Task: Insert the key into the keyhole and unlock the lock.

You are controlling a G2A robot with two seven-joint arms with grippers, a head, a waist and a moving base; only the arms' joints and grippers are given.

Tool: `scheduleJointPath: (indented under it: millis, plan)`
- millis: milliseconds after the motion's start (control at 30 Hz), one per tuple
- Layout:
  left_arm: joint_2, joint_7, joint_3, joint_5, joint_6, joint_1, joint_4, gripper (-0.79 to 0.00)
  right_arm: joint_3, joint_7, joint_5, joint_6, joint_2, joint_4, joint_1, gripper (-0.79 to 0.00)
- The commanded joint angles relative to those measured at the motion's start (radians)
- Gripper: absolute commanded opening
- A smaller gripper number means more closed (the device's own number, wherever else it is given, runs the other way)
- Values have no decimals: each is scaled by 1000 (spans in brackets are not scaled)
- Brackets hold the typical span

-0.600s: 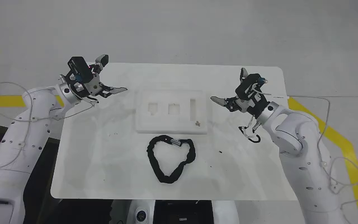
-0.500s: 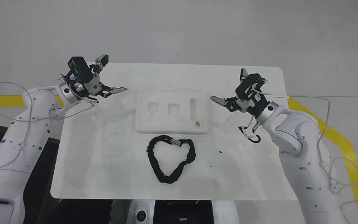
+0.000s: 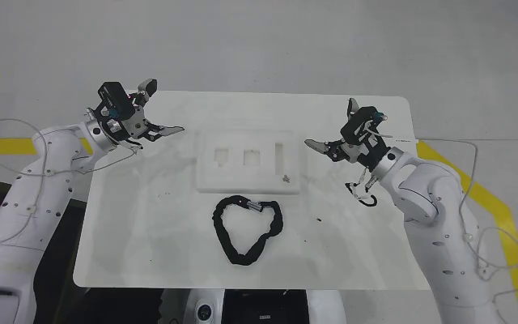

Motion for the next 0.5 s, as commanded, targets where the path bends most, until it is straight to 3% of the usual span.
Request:
scheduleJointPath:
  millis: [0, 167, 467]
  plan:
    - [0, 0, 0, 0, 0, 0, 0, 0, 0, 0, 0, 0, 0, 0, 0, 0]
    - [0, 0, 0, 0, 0, 0, 0, 0, -14, 46, 22, 10, 0, -6, -12, 0]
    - [0, 0, 0, 0, 0, 0, 0, 0, -114, 479, 251, 198, -7, -116, 0, 0]
